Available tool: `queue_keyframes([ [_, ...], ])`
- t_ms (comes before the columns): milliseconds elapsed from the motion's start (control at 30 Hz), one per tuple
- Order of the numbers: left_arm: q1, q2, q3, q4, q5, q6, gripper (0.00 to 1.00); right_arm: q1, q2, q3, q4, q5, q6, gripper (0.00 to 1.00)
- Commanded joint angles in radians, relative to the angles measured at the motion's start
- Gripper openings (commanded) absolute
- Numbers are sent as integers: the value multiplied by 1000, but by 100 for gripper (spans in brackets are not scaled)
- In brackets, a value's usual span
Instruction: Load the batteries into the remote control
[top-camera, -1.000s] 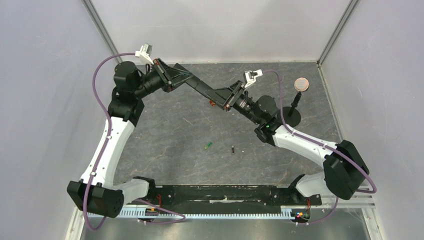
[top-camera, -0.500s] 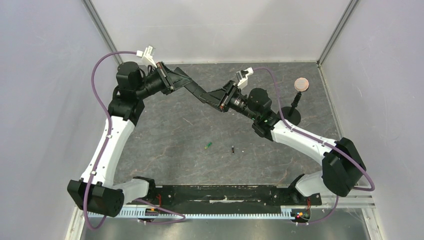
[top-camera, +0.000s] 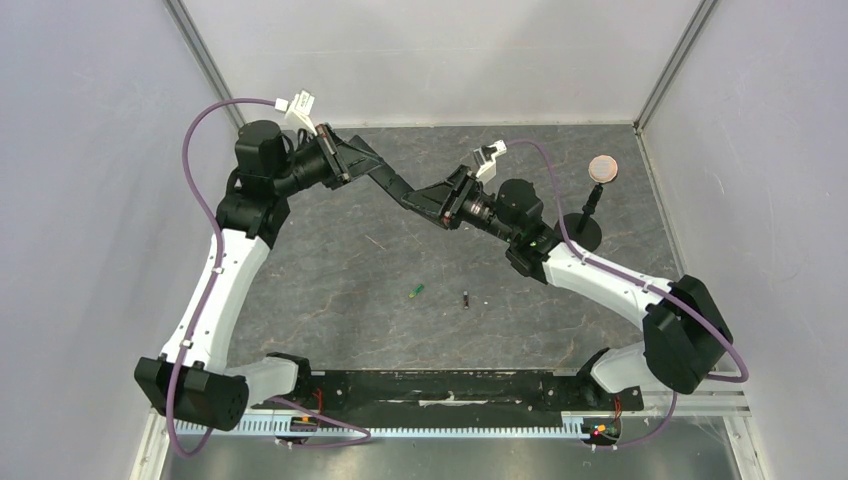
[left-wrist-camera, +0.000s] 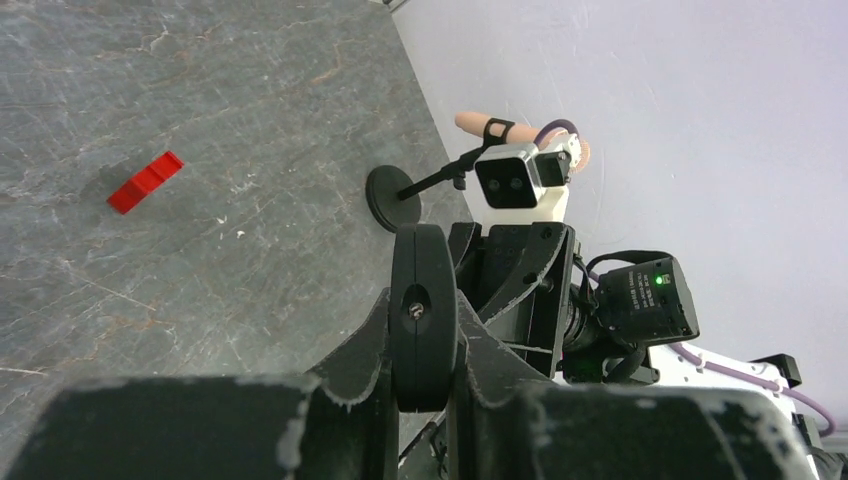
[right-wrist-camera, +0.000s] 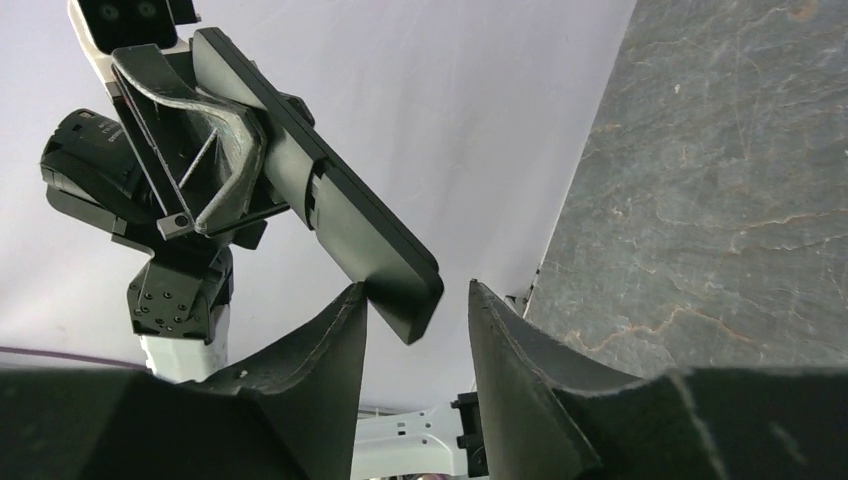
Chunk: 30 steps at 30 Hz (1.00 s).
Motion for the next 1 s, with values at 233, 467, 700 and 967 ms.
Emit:
queue_keyframes([
  [233, 2, 7, 35, 28, 22, 59, 2, -14, 18, 20, 23, -8, 1, 33],
  [467, 2, 1, 33, -22, -43, 163, 2, -17, 14, 69, -97, -20, -23, 25],
  [700, 1, -18, -33, 15, -43, 214, 2, -26, 3, 90, -88, -26, -31, 4],
  [967, 1, -34, -131, 12, -132, 284, 2, -49, -89, 21, 54, 26, -95, 0],
])
